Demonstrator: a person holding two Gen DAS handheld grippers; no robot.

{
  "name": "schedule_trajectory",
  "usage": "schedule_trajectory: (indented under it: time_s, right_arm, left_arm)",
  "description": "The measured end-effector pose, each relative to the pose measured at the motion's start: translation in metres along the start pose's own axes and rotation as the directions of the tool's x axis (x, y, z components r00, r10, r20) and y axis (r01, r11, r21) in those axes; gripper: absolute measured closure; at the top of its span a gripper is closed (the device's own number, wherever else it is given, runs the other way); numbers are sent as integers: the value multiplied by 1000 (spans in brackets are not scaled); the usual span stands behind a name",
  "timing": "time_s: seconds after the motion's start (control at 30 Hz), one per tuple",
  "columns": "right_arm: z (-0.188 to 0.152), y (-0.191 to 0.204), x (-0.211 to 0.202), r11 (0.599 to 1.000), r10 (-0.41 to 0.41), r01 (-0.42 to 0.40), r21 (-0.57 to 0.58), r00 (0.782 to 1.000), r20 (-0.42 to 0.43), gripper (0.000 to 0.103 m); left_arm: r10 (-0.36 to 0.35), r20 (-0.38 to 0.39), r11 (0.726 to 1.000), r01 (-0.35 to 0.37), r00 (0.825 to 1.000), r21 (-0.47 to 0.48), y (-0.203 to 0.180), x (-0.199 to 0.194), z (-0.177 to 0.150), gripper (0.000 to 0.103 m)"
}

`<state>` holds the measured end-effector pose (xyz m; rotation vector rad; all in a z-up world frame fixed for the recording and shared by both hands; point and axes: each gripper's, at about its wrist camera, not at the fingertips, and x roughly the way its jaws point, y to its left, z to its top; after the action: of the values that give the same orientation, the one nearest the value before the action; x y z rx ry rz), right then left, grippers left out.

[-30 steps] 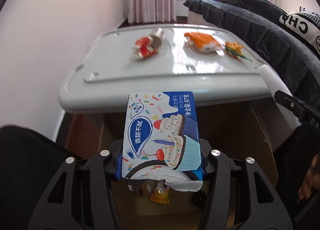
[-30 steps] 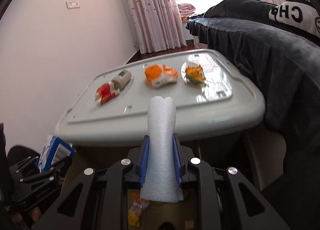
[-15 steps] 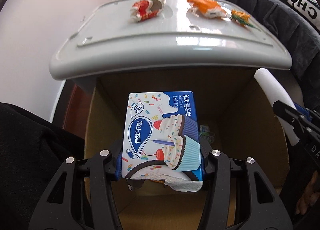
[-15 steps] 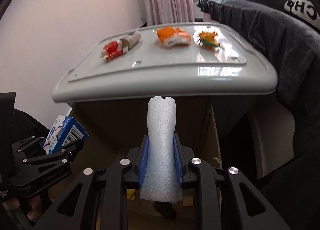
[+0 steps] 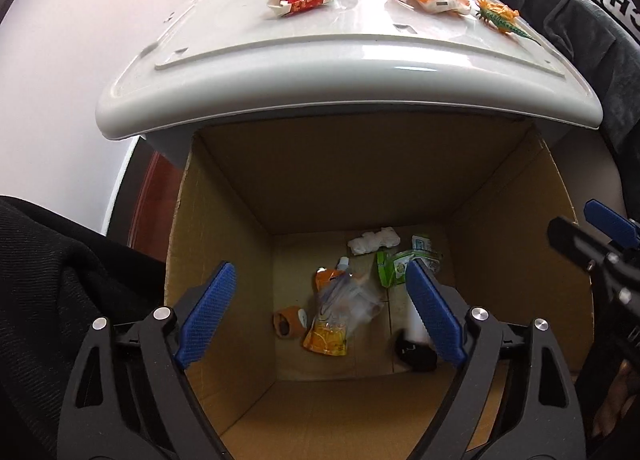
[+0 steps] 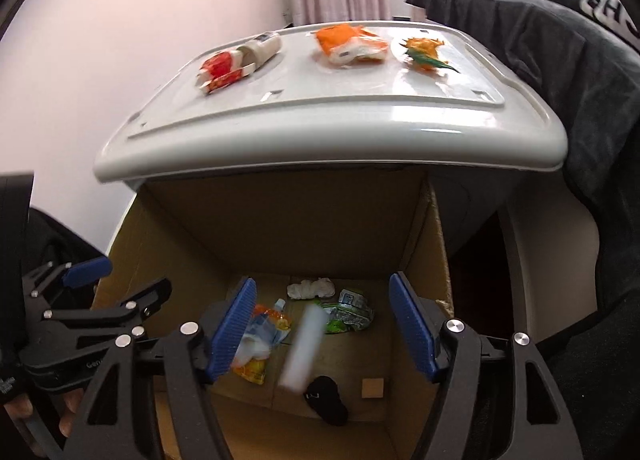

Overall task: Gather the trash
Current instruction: 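Grasp the yellow toy dinosaur with the right gripper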

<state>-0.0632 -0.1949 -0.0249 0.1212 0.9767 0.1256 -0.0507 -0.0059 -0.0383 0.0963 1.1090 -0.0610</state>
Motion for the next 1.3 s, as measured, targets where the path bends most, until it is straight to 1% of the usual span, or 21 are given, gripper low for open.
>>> schedule_trajectory:
  time_s: [0.1, 0.23, 0.27, 0.4, 0.47, 0.53, 0.6, 0.63, 0.73, 0.83, 0.87, 0.9, 0.93, 1.03, 1.1, 1.13, 1.2, 1.23, 1.27, 1.3]
  right_arm:
    - [0, -8, -3, 999, -2, 2, 40, 1000, 8, 33]
    - [2, -13, -7, 997, 1, -3, 75, 1000, 25, 26]
    - [3, -14, -9, 997, 4, -6, 83, 1000, 29, 24]
    - [17, -19, -14, 996, 3, -7, 85, 999, 48, 23]
    - [29, -21, -17, 998, -3, -1, 69, 998, 66, 17]
    - [48, -24, -18, 999, -6, 3, 38, 997, 83, 17]
    - [66, -28, -20, 1000, -20, 19, 12, 994, 108, 17]
    - [80, -31, -20, 1000, -29, 29, 0, 992, 124, 17]
    - [120, -44, -14, 999, -35, 35, -1, 988, 150, 17]
    - [162, -58, 2, 997, -74, 76, -7, 983, 169, 16]
    - [162, -58, 2, 997, -74, 76, -7, 983, 169, 14]
    - [187, -66, 23, 993, -108, 113, -17, 980, 169, 14]
    - [187, -66, 23, 993, -108, 113, -17, 980, 169, 14]
    - [213, -77, 61, 988, -150, 154, -22, 978, 142, 14]
    - [224, -83, 87, 982, -181, 186, -36, 976, 122, 13]
    - [226, -84, 94, 980, -191, 197, -41, 975, 117, 14]
    - [234, -91, 120, 976, -209, 214, -49, 974, 90, 14]
    - [235, -93, 126, 975, -211, 216, -46, 974, 81, 14]
    - [240, -96, 136, 976, -212, 214, -40, 976, 49, 15]
    - [243, -98, 140, 977, -209, 210, -34, 977, 34, 16]
  left_arm:
    - [6, 5, 1000, -6, 1000, 2, -1, -1, 1, 18]
    - [-7, 20, 1000, 7, 1000, -1, 1, -7, 1, 18]
    - [-17, 30, 1000, 17, 999, -2, 1, -10, 2, 18]
    - [-43, 78, 999, 44, 996, -1, 3, -24, 11, 18]
    - [-60, 102, 998, 59, 993, 9, 4, -33, 21, 18]
    - [-64, 129, 998, 62, 990, 18, 4, -40, 33, 18]
    - [-72, 158, 997, 71, 985, 12, 7, -47, 49, 16]
    - [-76, 165, 997, 76, 983, 7, 9, -49, 57, 13]
    - [-74, 181, 997, 77, 981, -8, 12, -49, 89, 13]
    - [-33, 180, 999, 34, 983, -7, 12, -41, 125, 13]
    - [-21, 184, 1000, 24, 983, -14, 12, -38, 131, 13]
    - [-11, 193, 1000, 16, 981, -25, 14, -35, 136, 13]
    - [-4, 199, 999, 12, 980, -37, 15, -32, 139, 13]
    - [17, 205, 996, 1, 979, -85, 25, -19, 136, 13]
    - [33, 176, 992, -11, 984, -124, 34, -9, 129, 13]
    - [23, 148, 989, -1, 989, -146, 38, -2, 128, 13]
    - [-3, 122, 985, 24, 993, -169, 42, 4, 125, 13]
    - [-10, 113, 984, 30, 994, -174, 42, 6, 125, 13]
    - [-12, 110, 984, 31, 994, -176, 43, 8, 125, 13]
    - [-9, 112, 984, 28, 994, -176, 43, 8, 125, 13]
